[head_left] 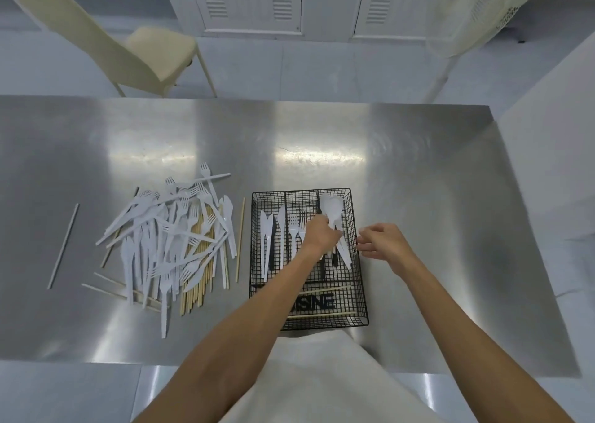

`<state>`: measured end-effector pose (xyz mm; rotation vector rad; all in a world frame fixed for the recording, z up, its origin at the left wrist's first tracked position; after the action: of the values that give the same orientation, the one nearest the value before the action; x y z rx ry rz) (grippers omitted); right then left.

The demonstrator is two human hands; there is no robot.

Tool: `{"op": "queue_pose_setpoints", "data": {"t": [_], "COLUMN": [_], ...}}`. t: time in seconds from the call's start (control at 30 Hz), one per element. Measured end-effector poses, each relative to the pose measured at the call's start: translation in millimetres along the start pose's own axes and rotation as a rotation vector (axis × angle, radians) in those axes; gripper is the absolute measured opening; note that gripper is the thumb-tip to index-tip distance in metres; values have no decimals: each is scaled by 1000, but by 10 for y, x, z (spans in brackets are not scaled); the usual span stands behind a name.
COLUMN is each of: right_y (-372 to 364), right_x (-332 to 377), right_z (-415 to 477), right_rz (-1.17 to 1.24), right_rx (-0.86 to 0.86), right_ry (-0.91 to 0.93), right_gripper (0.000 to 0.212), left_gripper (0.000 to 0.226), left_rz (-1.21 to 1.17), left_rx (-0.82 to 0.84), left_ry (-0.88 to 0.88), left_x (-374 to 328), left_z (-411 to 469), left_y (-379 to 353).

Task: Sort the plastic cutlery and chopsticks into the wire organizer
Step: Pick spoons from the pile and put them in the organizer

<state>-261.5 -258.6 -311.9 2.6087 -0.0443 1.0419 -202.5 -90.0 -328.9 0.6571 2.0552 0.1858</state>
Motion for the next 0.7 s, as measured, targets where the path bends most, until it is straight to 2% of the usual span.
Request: {"op": "queue_pose_setpoints", "data": {"t": [0.1,0.17,0.3,0.47,0.53,0.57,0.7], "right_y": [11,10,-111,-490,-760,-909,-1529], "right_x": [25,30,17,47,92,118,254], "right_z": [-17,-29,-99,-239,-309,-353,-558], "right_rz": [2,-4,-31,-60,-49,-36,-10], "right_rx": [-2,-17,-33,-33,-18,-12,29], "right_ry": [6,15,16,20,18,15,37], "right_gripper": [16,14,10,11,12,12,12], "left_gripper": [39,48,44,7,39,46,32], "left_rz": [72,110,83,-76,-81,-77,-70], "left_rx": [-11,-9,70,130,113,101,18], "left_ry": [-9,-26,-13,-19,-33,-39,-55], "left_x": [-25,-38,27,235,358,417,775], "left_z": [-33,-63,-148,-279,-325,-369,-478], "left_y": [20,34,97,470,732,896,1606]}}
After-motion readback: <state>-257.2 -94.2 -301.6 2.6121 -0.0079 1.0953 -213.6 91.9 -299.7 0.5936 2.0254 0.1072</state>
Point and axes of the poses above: each hand's wrist, its own z-axis towards the middle knuckle, its own y-axis out of the back of the hand, x = y × z, the point moved 9 cm from there along z, towards the middle knuckle, and after that the axes turned 2 degrees about -x, right-handed, at the moved point
